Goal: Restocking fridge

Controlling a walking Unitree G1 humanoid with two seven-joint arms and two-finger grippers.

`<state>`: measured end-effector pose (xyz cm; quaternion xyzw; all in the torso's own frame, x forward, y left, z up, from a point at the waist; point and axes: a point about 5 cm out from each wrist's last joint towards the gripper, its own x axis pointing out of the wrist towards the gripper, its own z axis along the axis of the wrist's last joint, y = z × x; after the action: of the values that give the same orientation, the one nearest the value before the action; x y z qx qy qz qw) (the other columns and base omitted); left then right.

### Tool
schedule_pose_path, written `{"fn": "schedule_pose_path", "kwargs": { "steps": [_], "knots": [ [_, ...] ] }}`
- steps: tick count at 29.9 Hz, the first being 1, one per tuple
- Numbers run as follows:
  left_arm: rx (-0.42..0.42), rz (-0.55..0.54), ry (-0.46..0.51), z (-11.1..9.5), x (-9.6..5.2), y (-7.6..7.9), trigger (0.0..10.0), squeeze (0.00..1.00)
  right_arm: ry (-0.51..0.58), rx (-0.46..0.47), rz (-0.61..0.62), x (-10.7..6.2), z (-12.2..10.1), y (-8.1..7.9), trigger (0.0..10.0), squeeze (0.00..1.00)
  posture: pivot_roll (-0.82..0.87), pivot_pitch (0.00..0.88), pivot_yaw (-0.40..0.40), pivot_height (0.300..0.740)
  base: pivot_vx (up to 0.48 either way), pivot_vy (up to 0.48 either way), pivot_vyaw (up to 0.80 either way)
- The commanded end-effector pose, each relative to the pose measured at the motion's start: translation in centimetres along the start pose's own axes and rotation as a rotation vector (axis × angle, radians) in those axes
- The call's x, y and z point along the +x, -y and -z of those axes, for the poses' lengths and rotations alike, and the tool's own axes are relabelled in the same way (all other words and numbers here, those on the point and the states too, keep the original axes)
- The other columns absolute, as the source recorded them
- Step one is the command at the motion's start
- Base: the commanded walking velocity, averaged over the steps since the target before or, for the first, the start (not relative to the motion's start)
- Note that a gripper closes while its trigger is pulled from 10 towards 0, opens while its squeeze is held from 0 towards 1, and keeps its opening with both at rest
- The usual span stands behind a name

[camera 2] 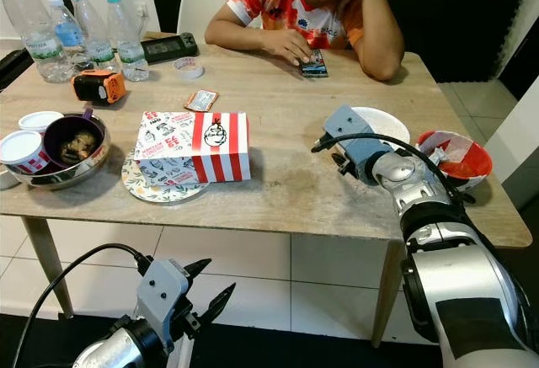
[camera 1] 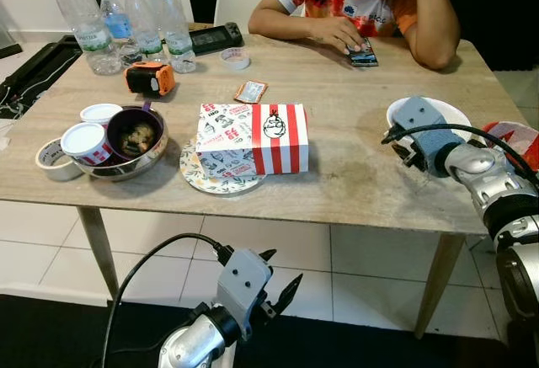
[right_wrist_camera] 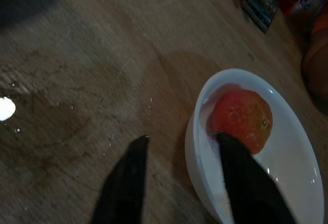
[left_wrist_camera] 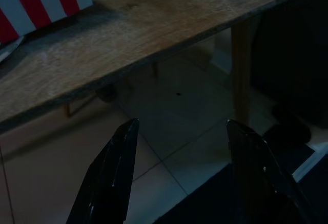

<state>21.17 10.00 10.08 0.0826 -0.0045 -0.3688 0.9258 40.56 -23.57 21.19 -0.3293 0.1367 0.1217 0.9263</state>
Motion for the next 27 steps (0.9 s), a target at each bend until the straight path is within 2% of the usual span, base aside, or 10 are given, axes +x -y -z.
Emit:
{"fn": "schedule_pose_path", "kwargs": {
  "steps": [1,2,3,4,5,7,9,14,19,27],
  "knots": [
    [0.002,0.019,-0.015,0.1,-0.2,0.5,10.0,0.0,0.012,0.008,0.01,0.0,0.0,0.1,10.0,1.0,0.02,0.186,-0.028,0.74,0.0,0.0,0.0],
    [0.001,0.021,-0.013,0.1,-0.1,0.5,10.0,0.0,-0.008,-0.01,0.026,-0.1,0.3,0.2,10.0,0.82,0.02,0.186,-0.028,0.74,0.0,0.0,0.0],
    [0.001,0.021,-0.013,0.1,-0.1,0.5,10.0,0.0,-0.008,-0.01,0.026,-0.1,0.3,0.2,10.0,0.82,0.02,0.186,-0.028,0.74,0.0,0.0,0.0],
    [-0.001,0.022,-0.01,0.0,0.1,0.6,10.0,0.0,-0.026,-0.025,0.037,-0.1,0.7,0.2,10.0,0.5,0.02,0.186,-0.028,0.74,0.0,0.0,0.0],
    [-0.007,0.02,0.0,-0.2,0.2,0.5,10.0,0.0,-0.047,-0.043,0.044,-0.1,1.0,0.1,10.0,0.0,0.02,0.19,-0.025,0.74,0.0,0.0,0.0],
    [-0.017,0.026,0.019,-0.6,0.5,0.5,10.0,0.0,-0.073,-0.059,0.053,-0.1,1.5,0.0,10.0,0.0,0.02,0.19,-0.025,0.74,0.0,0.0,0.0],
    [-0.025,0.065,0.065,-1.9,1.0,1.0,10.0,0.0,-0.112,-0.082,0.068,-0.2,2.3,0.0,10.0,0.0,0.04,0.201,-0.031,0.74,0.0,0.0,0.0],
    [-0.017,0.105,0.118,-3.8,1.5,1.7,10.0,0.0,-0.159,-0.081,0.086,-0.4,3.5,-0.2,10.0,0.0,0.07,0.213,-0.039,0.74,0.0,0.0,0.0],
    [-0.02,0.098,0.114,-4.1,1.0,1.7,10.0,0.0,-0.164,-0.064,0.106,-0.3,3.6,-0.2,10.0,0.0,0.09,0.231,-0.043,0.74,0.0,0.0,0.0],
    [-0.02,0.098,0.083,-4.1,0.1,1.8,10.0,0.0,-0.162,0.026,0.147,-0.5,3.5,0.3,10.0,0.0,0.11,0.242,-0.048,0.74,0.0,0.0,0.0]
  ]
}}
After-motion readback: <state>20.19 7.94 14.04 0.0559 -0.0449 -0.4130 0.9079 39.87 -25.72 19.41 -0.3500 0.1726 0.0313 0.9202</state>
